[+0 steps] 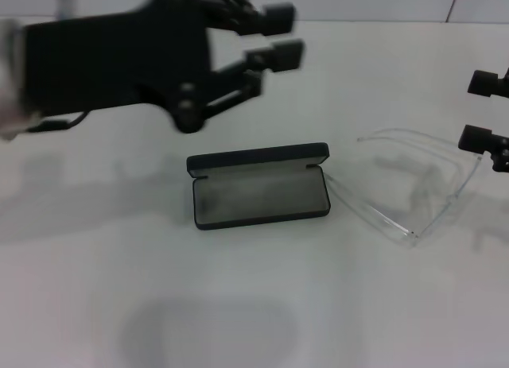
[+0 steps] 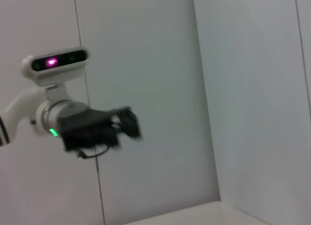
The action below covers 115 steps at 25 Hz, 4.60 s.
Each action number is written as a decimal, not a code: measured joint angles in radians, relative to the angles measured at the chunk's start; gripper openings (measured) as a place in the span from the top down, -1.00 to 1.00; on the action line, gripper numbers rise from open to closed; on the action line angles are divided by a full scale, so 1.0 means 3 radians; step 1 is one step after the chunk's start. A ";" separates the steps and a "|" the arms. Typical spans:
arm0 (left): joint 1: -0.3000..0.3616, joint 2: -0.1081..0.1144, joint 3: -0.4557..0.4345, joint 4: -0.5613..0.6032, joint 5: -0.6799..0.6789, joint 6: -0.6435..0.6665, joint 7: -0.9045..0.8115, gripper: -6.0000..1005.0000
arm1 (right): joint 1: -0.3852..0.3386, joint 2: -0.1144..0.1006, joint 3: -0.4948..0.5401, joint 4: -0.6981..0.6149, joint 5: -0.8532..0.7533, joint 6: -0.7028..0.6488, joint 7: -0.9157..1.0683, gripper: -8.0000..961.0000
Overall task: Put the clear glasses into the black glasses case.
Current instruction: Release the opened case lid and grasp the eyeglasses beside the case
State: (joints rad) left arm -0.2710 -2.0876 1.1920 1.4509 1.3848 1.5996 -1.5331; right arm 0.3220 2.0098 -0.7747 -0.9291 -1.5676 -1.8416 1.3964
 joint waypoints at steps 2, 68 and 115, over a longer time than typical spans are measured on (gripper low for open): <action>0.0113 0.0002 -0.0098 -0.0207 -0.0291 0.0158 0.0190 0.50 | 0.0003 -0.0001 0.0000 0.0000 -0.0008 0.0006 0.0005 -0.69; 0.0059 -0.0006 -0.0568 -0.2112 0.0048 0.0484 0.1087 -0.40 | 0.1771 0.0043 -0.1969 -0.1171 -0.3917 -0.0039 0.0552 -0.63; 0.0019 -0.0003 -0.0563 -0.1737 0.0724 0.0430 0.0852 -0.29 | 0.1726 0.0060 -0.2688 -0.0699 -0.3836 0.0615 0.0669 -0.01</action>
State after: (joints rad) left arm -0.2653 -2.0884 1.0231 0.9296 1.6020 1.7286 -1.2774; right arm 0.8396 2.0277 -1.5810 -1.1387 -2.7185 -1.6570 1.5972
